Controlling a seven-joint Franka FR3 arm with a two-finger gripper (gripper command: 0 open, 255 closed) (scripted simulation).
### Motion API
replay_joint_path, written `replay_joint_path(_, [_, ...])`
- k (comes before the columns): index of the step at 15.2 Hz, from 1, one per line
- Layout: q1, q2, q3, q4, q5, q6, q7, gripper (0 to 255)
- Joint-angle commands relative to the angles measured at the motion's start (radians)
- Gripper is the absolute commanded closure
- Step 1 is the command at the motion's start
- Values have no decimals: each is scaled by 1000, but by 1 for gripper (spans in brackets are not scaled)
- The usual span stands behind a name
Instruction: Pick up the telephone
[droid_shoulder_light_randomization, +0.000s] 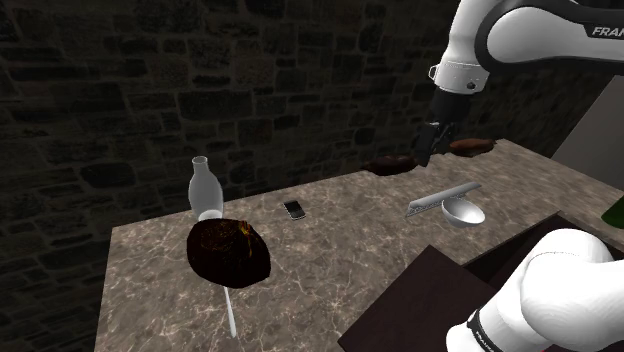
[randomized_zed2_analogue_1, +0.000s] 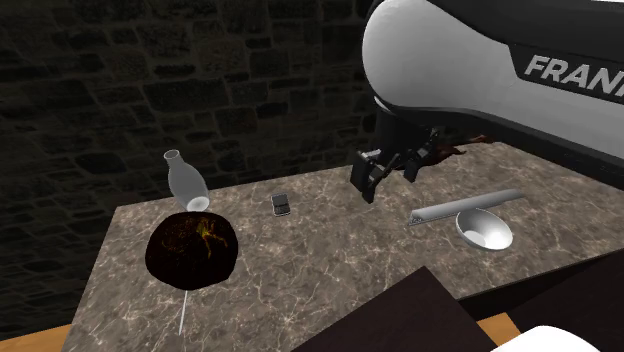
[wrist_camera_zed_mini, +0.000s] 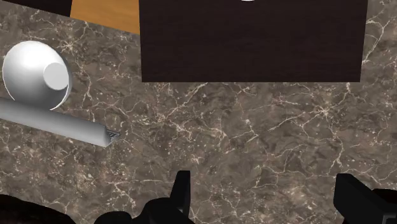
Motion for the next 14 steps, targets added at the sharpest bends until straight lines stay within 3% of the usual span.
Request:
replay_joint_path(1, [0, 0, 0, 0, 0, 0, 0, 0])
replay_joint_path(14, [30, 402, 5, -4, 56, 413, 60, 0])
